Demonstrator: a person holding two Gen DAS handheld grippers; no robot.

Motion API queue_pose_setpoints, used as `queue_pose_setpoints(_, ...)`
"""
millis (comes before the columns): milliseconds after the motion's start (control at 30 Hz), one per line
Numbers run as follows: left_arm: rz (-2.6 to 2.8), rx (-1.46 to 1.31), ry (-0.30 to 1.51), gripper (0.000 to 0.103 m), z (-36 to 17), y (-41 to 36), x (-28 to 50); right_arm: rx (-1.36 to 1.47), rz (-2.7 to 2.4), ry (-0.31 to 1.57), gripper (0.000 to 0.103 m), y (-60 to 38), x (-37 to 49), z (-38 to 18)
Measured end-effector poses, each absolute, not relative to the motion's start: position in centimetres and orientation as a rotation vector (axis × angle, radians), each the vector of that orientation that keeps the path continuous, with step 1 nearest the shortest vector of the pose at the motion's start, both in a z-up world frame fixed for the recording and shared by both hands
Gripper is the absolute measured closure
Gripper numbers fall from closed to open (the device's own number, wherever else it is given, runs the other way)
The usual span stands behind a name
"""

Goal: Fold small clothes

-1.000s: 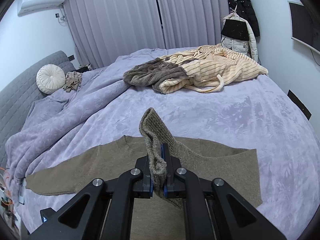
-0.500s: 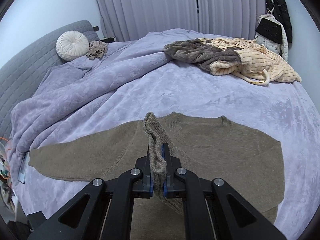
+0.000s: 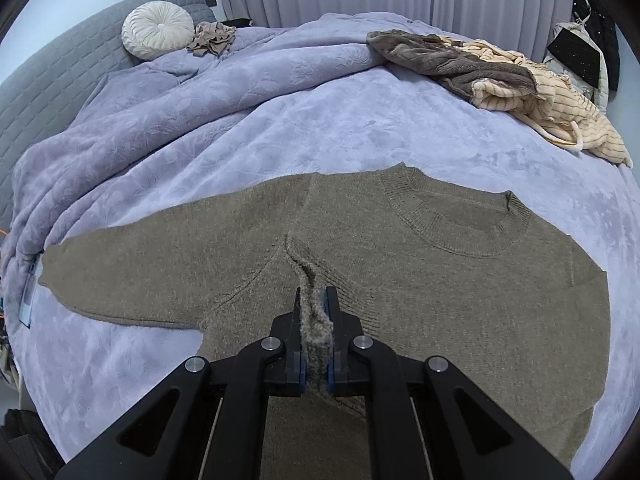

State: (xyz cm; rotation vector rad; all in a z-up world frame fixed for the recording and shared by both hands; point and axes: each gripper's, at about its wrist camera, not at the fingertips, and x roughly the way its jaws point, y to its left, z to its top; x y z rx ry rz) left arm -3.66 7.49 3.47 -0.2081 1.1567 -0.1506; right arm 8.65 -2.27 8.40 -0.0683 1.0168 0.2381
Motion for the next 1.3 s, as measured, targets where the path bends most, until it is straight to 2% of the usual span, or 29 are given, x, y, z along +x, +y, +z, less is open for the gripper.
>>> queue_pose_setpoints(233,-0.107,-0.231,1.143,0.000,4.2,9.3,-4.9,-0.128,0.290,1.065,0.095,0.2,8.8,6.9)
queue_pose_setpoints(333,-0.093,-0.236,1.147,0.000,4.2,9.9,-5.2,-0.096,0.341,1.112,0.087,0.7,8.9,6.1)
queue_pose_setpoints(433,-0.080,-0.245,1.156,0.000,4.1,9.9,-4.6,-0.090,0.407,1.100,0.067,1.4,8.3,6.6)
queue_pose_setpoints(500,-0.075,-0.245,1.158,0.000,4.2,9.8,-4.6,-0.092,0.451,1.068,0.043,1.5,7.8,7.7)
queue_pose_setpoints(633,-0.088,-0.235,1.147,0.000,5.0,8.9,-3.6,-0.112,0.443,0.988,0.041,-0.6,6.9,10.7)
queue_pose_setpoints(767,-0.121,-0.213,1.131,0.000,6.1,6.8,-1.7,-0.151,0.292,0.968,0.038,-6.9,6.9,11.5)
queue_pose_setpoints(1033,-0.275,-0.183,1.125,0.000,7.0,-1.0,5.3,-0.044,-0.072,1.083,0.038,-23.0,7.1,7.6)
queue_pose_setpoints(1200,-0.204,-0.082,1.271,0.000,1.6,-3.0,9.1,-0.018,-0.027,1.141,0.036,-23.7,5.5,4.3)
queue_pose_setpoints(1300,-0.201,-0.001,1.226,0.000,2.1,-3.1,7.8,-0.102,-0.008,1.090,0.035,-22.9,3.6,4.3)
